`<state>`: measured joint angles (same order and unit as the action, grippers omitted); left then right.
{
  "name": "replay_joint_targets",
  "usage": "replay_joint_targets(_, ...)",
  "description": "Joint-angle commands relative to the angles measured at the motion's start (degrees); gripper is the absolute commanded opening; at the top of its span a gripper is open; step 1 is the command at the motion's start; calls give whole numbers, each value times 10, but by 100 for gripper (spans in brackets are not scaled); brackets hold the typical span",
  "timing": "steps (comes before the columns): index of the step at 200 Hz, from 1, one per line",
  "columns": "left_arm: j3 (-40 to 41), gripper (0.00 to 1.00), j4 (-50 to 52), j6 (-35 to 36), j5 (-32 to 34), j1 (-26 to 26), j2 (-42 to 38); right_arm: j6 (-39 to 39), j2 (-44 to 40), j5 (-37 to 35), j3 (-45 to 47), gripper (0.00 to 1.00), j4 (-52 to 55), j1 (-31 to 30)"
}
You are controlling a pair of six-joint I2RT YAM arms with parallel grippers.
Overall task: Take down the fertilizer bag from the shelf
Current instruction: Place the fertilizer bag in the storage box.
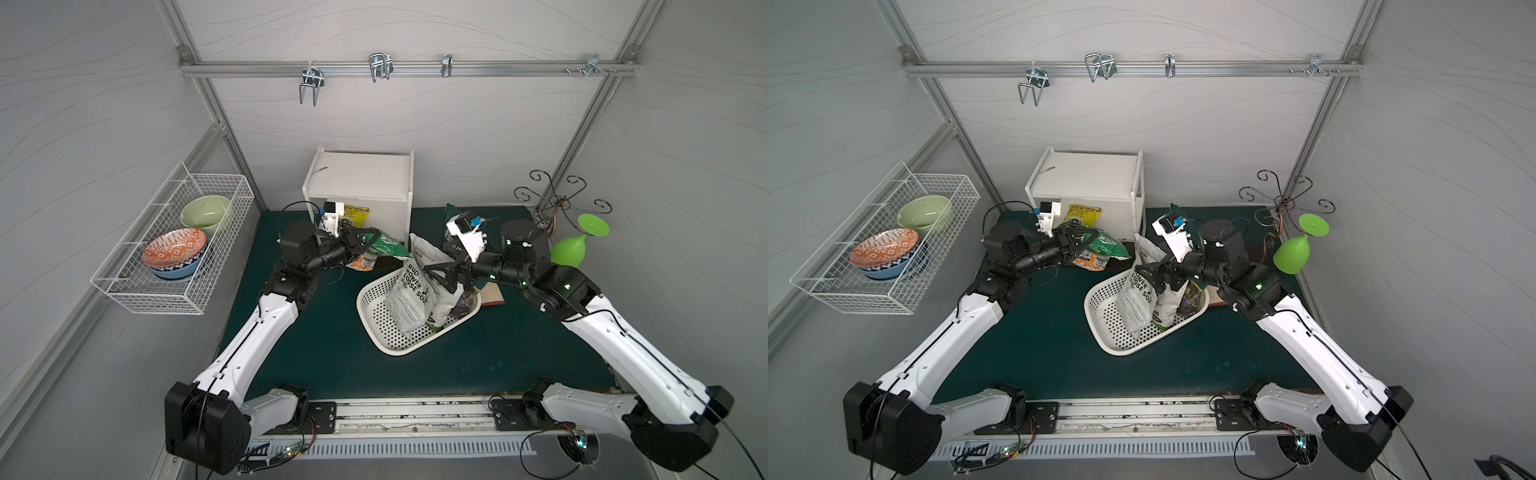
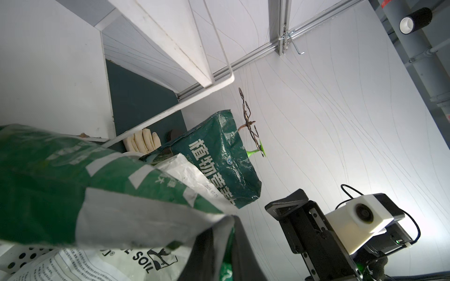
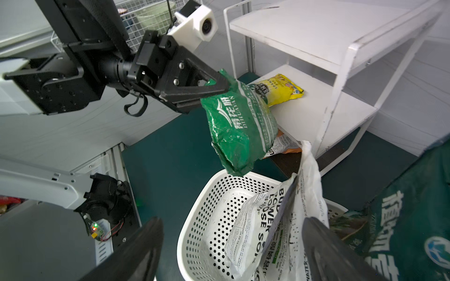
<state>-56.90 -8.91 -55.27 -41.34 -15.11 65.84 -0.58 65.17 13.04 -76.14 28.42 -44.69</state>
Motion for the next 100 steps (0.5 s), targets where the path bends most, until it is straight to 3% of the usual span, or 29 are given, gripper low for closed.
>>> replay_joint_targets(1, -49, 0, -95, 10, -22, -2, -30, -34, 26, -71, -11, 92, 15, -43)
replay_joint_targets(16, -47, 0, -96, 0, -30, -2, -30, -48, 47, -114, -20, 92, 13, -63)
replay_joint_targets(60, -51, 0, -91, -20, -63, -2, -26, -66, 85, -154, -42, 86, -13, -70)
replay_joint_targets(100, -52, 0, -84, -27, -79, -2, -22, -78, 101, -144, -51, 54, -32, -70)
